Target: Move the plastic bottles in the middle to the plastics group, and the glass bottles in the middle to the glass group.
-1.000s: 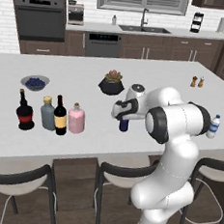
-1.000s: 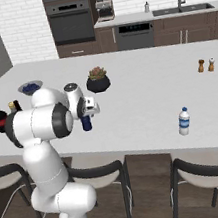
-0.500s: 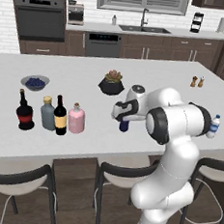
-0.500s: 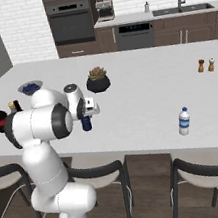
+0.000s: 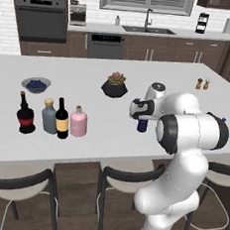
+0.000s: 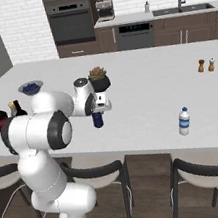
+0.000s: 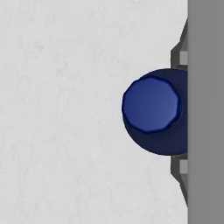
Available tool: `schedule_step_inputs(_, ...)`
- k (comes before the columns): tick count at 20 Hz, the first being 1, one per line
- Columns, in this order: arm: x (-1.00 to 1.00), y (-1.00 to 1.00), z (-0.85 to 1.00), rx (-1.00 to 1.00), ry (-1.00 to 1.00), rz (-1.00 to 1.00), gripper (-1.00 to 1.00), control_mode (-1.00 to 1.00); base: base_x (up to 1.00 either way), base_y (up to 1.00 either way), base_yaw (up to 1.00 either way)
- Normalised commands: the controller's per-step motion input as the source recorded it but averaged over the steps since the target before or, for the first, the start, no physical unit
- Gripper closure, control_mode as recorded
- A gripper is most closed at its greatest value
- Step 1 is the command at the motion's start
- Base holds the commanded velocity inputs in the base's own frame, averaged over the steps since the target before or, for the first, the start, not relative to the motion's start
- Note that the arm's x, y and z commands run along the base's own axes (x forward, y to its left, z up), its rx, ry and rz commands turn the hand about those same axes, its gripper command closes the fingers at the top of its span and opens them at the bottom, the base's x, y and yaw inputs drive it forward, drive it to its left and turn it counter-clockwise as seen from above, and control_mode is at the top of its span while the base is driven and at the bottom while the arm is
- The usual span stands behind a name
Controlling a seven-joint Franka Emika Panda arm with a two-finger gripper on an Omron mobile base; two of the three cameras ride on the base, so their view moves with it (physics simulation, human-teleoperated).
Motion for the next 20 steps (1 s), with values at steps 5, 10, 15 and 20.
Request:
schedule_step_inputs(5,0.0,-1.0,0.19,0.0,0.08,-0.21,1.0,-1.0,0.0,0.0,0.0)
schedule_step_inputs(10,0.0,-1.0,0.01,0.0,0.12,-0.23,1.0,-1.0,0.0,0.0,0.0)
schedule_step_inputs(15,-0.06,-1.0,0.0,0.0,0.08,-0.23,1.0,-1.0,0.0,0.0,0.0)
schedule_step_inputs(20,-0.01,-0.87,0.0,-0.01,0.01,-0.21,1.0,-1.0,0.0,0.0,0.0)
